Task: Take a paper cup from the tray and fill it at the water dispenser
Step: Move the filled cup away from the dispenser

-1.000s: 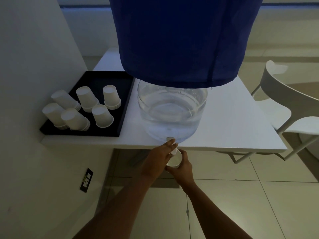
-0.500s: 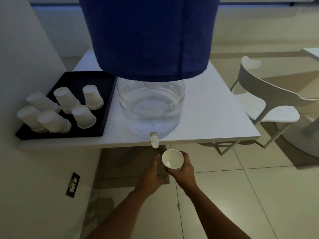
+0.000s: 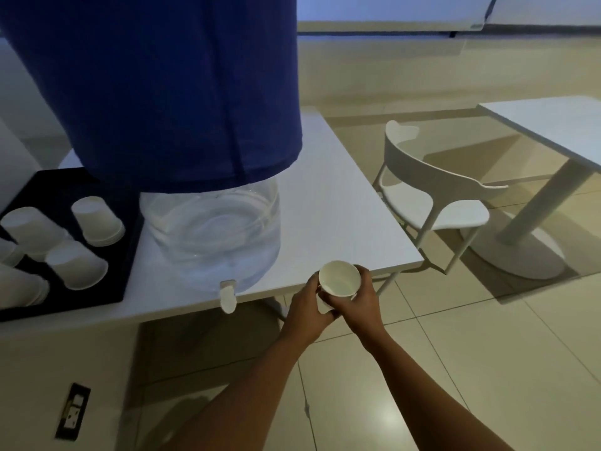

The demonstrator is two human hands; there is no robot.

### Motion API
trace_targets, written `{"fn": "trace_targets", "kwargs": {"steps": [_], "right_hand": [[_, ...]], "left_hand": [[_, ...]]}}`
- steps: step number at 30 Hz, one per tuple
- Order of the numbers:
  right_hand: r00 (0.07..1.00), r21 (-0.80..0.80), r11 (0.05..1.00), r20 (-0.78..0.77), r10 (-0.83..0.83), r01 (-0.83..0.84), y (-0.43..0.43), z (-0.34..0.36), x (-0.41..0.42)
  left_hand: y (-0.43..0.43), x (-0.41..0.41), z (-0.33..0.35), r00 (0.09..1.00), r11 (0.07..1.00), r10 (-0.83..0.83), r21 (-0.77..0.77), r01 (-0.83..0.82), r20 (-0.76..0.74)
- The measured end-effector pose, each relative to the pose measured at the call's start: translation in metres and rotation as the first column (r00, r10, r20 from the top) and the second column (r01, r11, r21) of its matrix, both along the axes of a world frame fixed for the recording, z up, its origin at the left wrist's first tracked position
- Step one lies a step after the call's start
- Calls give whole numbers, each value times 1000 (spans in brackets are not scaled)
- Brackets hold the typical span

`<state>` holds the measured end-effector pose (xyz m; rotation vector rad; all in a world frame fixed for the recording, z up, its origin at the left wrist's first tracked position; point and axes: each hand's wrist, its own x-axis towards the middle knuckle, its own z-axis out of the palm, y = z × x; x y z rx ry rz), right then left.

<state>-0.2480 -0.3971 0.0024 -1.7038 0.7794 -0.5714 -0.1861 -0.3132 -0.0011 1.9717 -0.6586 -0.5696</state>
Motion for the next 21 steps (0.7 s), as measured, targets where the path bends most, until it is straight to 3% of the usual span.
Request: {"fn": "trace_targets", "kwargs": {"steps": [6, 21], "right_hand": [[1000, -63, 998, -9, -1, 0, -34, 13, 30], [999, -54, 999, -38, 6, -8, -76, -4, 94]], "left_hand": [[-34, 24, 15, 1000, 997, 20, -75, -20, -8], [-77, 80, 5, 999, 999, 45, -17, -45, -14]]}}
